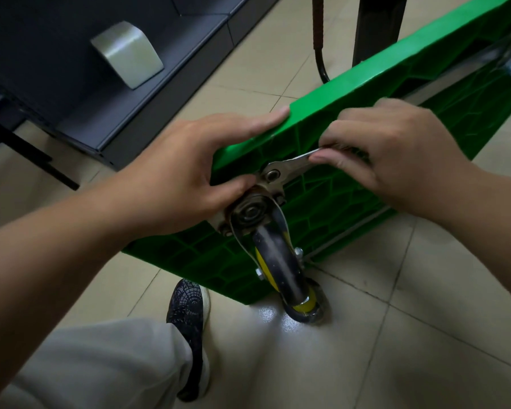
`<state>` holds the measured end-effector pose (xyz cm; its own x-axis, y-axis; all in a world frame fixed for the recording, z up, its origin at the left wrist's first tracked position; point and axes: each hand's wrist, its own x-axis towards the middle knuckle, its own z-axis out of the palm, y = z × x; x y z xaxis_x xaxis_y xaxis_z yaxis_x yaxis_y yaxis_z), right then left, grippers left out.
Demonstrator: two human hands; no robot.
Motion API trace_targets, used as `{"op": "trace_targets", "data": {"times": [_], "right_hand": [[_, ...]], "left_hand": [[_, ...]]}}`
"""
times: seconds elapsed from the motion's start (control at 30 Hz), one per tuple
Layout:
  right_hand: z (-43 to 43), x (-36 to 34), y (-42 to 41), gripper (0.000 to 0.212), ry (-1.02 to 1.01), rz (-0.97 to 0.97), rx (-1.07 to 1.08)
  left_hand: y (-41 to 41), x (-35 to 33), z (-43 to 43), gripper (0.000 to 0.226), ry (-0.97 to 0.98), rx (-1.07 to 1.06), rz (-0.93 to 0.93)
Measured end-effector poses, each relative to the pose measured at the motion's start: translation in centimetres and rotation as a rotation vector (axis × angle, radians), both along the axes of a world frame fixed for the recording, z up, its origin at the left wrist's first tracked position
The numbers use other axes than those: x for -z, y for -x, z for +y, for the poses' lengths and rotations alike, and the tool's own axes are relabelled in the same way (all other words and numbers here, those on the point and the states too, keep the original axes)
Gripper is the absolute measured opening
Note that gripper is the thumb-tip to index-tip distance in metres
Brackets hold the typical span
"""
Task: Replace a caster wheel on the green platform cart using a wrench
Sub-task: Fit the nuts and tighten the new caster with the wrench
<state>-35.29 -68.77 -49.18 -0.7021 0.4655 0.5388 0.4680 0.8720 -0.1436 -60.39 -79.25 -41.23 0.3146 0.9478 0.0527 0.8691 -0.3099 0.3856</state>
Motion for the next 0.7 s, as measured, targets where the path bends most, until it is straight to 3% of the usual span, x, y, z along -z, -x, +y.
{"op": "trace_targets", "data": {"times": [0.23, 0.53, 0.7], "right_hand": [[-1.6, 4.1, 1.0, 0.036, 0.221, 0.256, 0.054], [-6.1, 9.0, 5.5, 0.024, 0.938, 0.687, 0.016], [-6.7, 9.6, 5.5, 0.024, 0.857, 0.754, 0.010]], "left_hand": [[-0.2, -0.1, 0.0, 0.073, 0.006, 0.005, -0.038], [-0.2, -0.2, 0.1, 0.075, 0.022, 0.011, -0.020], [-0.1, -0.1, 0.0, 0.075, 0.025, 0.011, -0.031]]}}
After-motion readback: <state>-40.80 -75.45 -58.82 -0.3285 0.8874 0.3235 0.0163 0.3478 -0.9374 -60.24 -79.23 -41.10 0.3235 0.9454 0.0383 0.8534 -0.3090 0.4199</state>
